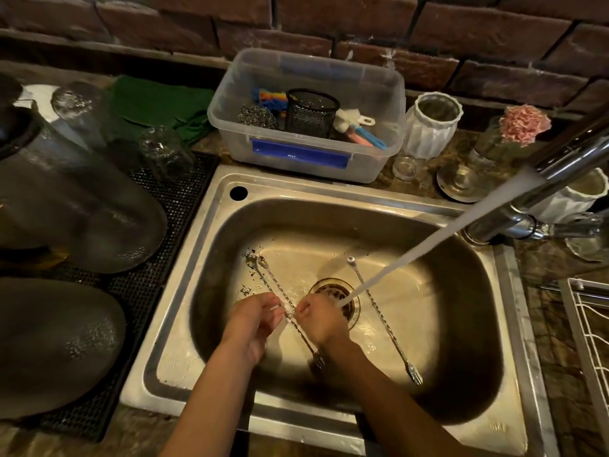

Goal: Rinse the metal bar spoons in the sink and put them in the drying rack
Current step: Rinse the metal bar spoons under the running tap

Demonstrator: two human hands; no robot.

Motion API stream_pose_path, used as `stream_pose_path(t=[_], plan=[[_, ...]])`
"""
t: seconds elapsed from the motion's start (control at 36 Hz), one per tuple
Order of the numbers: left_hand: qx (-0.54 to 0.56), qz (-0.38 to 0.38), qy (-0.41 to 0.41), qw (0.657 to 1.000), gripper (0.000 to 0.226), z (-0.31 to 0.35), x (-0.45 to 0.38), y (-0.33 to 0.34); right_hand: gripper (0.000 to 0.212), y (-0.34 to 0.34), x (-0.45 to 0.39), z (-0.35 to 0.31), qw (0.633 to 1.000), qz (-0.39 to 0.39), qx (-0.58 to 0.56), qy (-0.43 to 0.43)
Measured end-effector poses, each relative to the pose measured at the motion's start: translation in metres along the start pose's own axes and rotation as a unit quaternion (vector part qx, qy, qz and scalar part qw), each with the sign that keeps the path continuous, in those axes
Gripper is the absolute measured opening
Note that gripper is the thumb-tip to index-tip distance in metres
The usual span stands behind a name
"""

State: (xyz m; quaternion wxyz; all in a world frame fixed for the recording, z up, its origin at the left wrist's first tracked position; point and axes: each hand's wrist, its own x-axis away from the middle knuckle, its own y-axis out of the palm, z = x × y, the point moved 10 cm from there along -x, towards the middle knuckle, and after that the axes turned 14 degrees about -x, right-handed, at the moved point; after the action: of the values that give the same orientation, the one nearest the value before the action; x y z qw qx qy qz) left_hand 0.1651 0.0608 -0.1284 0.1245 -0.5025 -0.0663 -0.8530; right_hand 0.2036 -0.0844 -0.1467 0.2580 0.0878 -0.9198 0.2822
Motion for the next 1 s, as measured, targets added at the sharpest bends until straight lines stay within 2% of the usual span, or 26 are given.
stream_pose_path(t=[0.11, 0.19, 0.33, 0.42, 0.47, 0.58, 0.67, 0.83, 0.92, 1.0], plan=[[0.024, 0.006, -0.002, 1.000, 0.015, -0.001, -0.004, -0.007, 0.008, 0.004, -0.004, -0.002, 1.000, 0.009, 0.014, 0.008], [0.032, 0.011, -0.012, 0.999, 0.016, -0.004, -0.005, -0.010, 0.015, 0.006, -0.006, -0.007, 0.999, 0.002, 0.049, 0.001], [0.028, 0.009, -0.012, 0.999, 0.008, -0.008, -0.007, -0.009, 0.020, 0.009, -0.009, 0.002, 0.999, -0.010, 0.021, 0.033], [0.008, 0.018, -0.003, 1.000, 0.015, -0.009, -0.010, -0.006, 0.014, 0.003, -0.006, 0.008, 0.999, 0.006, -0.035, 0.027], [-0.005, 0.016, -0.003, 1.000, 0.019, -0.010, -0.010, 0.000, 0.007, -0.005, -0.002, 0.013, 0.993, 0.019, -0.111, 0.036], [-0.016, -0.012, -0.017, 1.000, 0.012, -0.012, -0.012, 0.018, 0.018, -0.015, 0.000, 0.024, 0.958, 0.016, -0.278, 0.074], [-0.002, -0.052, -0.030, 0.998, 0.010, -0.011, -0.010, 0.036, 0.010, -0.025, 0.003, 0.023, 0.929, 0.025, -0.363, 0.069], [0.024, -0.113, -0.033, 0.993, 0.006, -0.007, -0.005, 0.070, 0.020, -0.047, 0.019, 0.007, 0.919, -0.004, -0.394, 0.023], [0.026, -0.162, -0.010, 0.986, 0.014, -0.002, -0.001, 0.088, 0.025, -0.055, 0.026, -0.002, 0.923, -0.038, -0.382, -0.001], [0.019, -0.152, 0.007, 0.988, 0.024, -0.004, 0.000, 0.092, 0.021, -0.060, 0.032, 0.000, 0.927, -0.047, -0.371, 0.012]])
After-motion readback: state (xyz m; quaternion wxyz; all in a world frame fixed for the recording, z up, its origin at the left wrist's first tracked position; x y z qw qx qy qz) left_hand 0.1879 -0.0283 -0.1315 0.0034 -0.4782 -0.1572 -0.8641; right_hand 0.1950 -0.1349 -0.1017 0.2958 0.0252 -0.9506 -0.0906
